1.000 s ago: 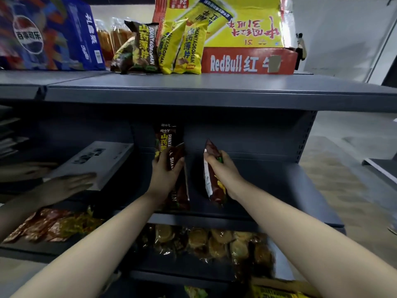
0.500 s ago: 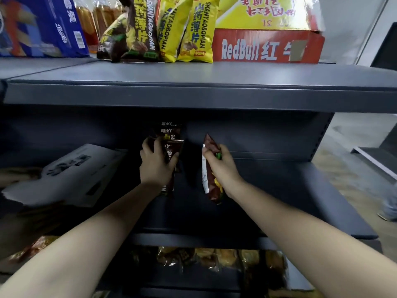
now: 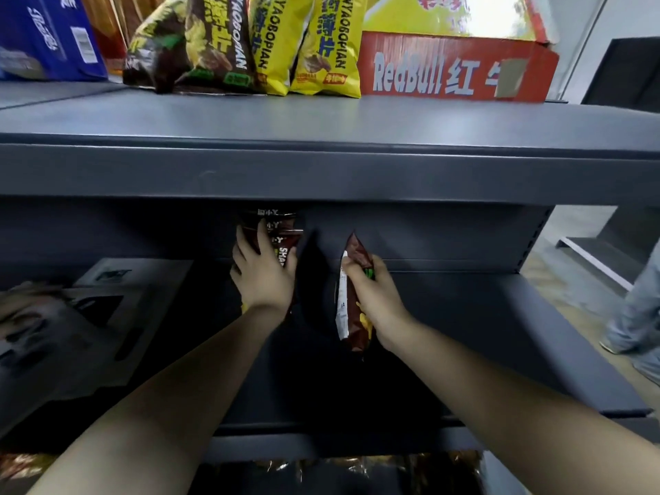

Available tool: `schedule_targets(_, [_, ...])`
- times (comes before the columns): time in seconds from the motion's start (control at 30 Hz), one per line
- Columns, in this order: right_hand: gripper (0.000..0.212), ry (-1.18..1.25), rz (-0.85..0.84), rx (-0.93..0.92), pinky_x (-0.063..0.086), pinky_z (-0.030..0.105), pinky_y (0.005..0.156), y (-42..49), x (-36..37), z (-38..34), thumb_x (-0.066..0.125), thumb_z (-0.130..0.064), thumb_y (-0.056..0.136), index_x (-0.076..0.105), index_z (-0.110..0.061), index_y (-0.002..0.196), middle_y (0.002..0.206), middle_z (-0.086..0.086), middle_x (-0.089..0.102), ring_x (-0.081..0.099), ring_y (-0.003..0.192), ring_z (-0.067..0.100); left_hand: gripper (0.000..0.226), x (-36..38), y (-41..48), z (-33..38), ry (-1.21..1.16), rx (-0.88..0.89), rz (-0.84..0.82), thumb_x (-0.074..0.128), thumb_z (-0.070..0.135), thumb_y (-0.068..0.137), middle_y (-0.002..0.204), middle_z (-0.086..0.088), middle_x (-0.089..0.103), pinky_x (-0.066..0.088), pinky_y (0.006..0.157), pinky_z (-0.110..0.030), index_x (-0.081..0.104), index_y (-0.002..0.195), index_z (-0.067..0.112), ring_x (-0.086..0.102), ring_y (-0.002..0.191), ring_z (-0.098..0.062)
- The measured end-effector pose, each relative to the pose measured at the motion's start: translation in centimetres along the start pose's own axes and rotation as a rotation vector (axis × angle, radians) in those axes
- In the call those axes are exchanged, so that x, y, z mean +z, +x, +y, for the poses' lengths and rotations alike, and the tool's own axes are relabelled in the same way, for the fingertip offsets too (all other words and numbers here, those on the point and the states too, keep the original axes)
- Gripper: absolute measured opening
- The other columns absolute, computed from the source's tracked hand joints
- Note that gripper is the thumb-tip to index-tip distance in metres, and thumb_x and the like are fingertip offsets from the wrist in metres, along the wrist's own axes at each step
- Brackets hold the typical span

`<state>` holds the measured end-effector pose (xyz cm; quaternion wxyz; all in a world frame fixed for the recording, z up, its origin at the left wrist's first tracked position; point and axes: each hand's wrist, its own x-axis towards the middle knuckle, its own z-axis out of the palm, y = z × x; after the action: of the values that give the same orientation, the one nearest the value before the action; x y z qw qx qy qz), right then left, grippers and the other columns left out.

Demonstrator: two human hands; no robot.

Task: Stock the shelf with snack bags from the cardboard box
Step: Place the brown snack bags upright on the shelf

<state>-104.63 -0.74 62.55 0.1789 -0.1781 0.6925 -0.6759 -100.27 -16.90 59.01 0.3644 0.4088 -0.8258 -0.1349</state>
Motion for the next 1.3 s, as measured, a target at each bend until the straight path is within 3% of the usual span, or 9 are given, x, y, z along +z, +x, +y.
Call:
schedule_targets(0.1, [0.013, 0.119, 0.009, 0.075, 0.043, 0.015, 0.062, 0.3, 0.1, 0.0, 0.059, -0.038, 0.091, 0.052, -0.033, 0.101, 0.093, -0.012, 0.062, 0.059, 0.082, 0.000, 0.071, 0.6, 0.4, -0.1, 0.026, 0.016, 0.008, 0.056, 0.050, 0.084, 0.148, -0.024, 0.029, 0.043, 0.091, -0.058, 0.031, 0.142, 0.019, 0.039, 0.127, -0.042])
schedule_targets(0.33, [0.012, 0.137, 0.011, 0.111, 0.046, 0.021, 0.068, 0.3, 0.5, 0.3, 0.059, -0.041, 0.089, 0.053, -0.031, 0.089, 0.094, -0.011, 0.062, 0.060, 0.086, 0.005, 0.074, 0.8, 0.7, -0.9, 0.047, 0.034, 0.022, 0.048, 0.057, 0.082, 0.145, -0.025, 0.033, 0.045, 0.089, -0.057, 0.035, 0.140, 0.014, 0.045, 0.121, -0.043])
schedule_targets(0.47, [0.017, 0.107, -0.007, 0.084, 0.046, 0.024, 0.073, 0.0, 0.6, 0.2, 0.059, -0.043, 0.089, 0.053, -0.032, 0.101, 0.099, -0.012, 0.062, 0.060, 0.089, 0.004, 0.087, 0.1, 0.4, -1.2, -0.005, 0.045, -0.030, 0.045, 0.067, 0.083, 0.152, -0.023, 0.018, 0.033, 0.101, -0.060, 0.018, 0.149, 0.017, 0.027, 0.136, -0.041])
schedule_targets(0.6, [0.028, 0.054, -0.046, 0.066, 0.051, 0.025, 0.075, -0.4, 0.9, 0.2, 0.058, -0.044, 0.090, 0.053, -0.032, 0.115, 0.110, -0.006, 0.064, 0.062, 0.097, 0.010, 0.096, -1.7, -0.3, -3.3, -0.282, 0.104, -0.101, 0.060, 0.055, 0.080, 0.153, -0.028, 0.008, 0.019, 0.112, -0.061, 0.012, 0.150, 0.009, 0.012, 0.142, -0.041])
schedule_targets(0.7, [0.011, 0.028, -0.066, 0.049, 0.043, 0.018, 0.062, -0.5, 1.0, 0.2, 0.058, -0.043, 0.091, 0.053, -0.035, 0.095, 0.097, -0.014, 0.063, 0.059, 0.086, 0.000, 0.108, -3.1, -1.5, -5.9, -0.004, 0.344, -0.130, 0.064, 0.064, 0.070, 0.155, -0.024, 0.010, 0.017, 0.110, -0.061, 0.009, 0.151, 0.018, 0.013, 0.143, -0.040])
schedule_targets(0.8, [0.012, -0.013, -0.063, 0.016, 0.042, 0.016, 0.067, -0.5, 1.4, 0.4, 0.058, -0.041, 0.091, 0.052, -0.035, 0.100, 0.096, -0.015, 0.061, 0.058, 0.089, 0.000, 0.103, -3.4, -2.2, -7.2, 0.291, 0.654, -0.122, 0.071, 0.064, 0.063, 0.153, -0.022, 0.022, 0.028, 0.103, -0.067, 0.023, 0.148, 0.029, 0.025, 0.140, -0.042])
schedule_targets(0.9, [0.008, -0.032, -0.069, -0.002, 0.042, 0.016, 0.070, -0.5, 1.9, 0.7, 0.059, -0.040, 0.091, 0.051, -0.037, 0.091, 0.095, -0.018, 0.060, 0.057, 0.089, -0.003, 0.101, -3.2, -1.8, -6.7, 0.436, 0.813, -0.128, 0.074, 0.066, 0.056, 0.152, -0.022, 0.026, 0.035, 0.097, -0.068, 0.035, 0.144, 0.033, 0.031, 0.137, -0.043])
schedule_targets(1.1, [0.023, -0.042, -0.056, -0.036, 0.044, 0.017, 0.073, -0.8, 1.6, 0.5, 0.059, -0.036, 0.091, 0.054, -0.027, 0.111, 0.100, -0.009, 0.062, 0.060, 0.096, 0.006, 0.099, -2.5, -2.2, -5.9, 0.471, 0.760, -0.125, 0.075, 0.066, 0.053, 0.148, -0.022, 0.036, 0.048, 0.091, -0.056, 0.044, 0.140, 0.030, 0.040, 0.132, -0.041])
schedule_targets(1.3, [0.027, -0.137, -0.096, -0.088, 0.043, 0.010, 0.051, -1.6, 1.9, -0.9, 0.062, -0.033, 0.090, 0.048, -0.027, 0.113, 0.088, -0.009, 0.059, 0.055, 0.068, 0.004, 0.108, -2.7, -2.6, -5.4, 0.439, 0.691, -0.141, 0.074, 0.065, 0.056, 0.152, -0.019, 0.028, 0.039, 0.100, -0.059, 0.034, 0.146, 0.021, 0.031, 0.138, -0.038])
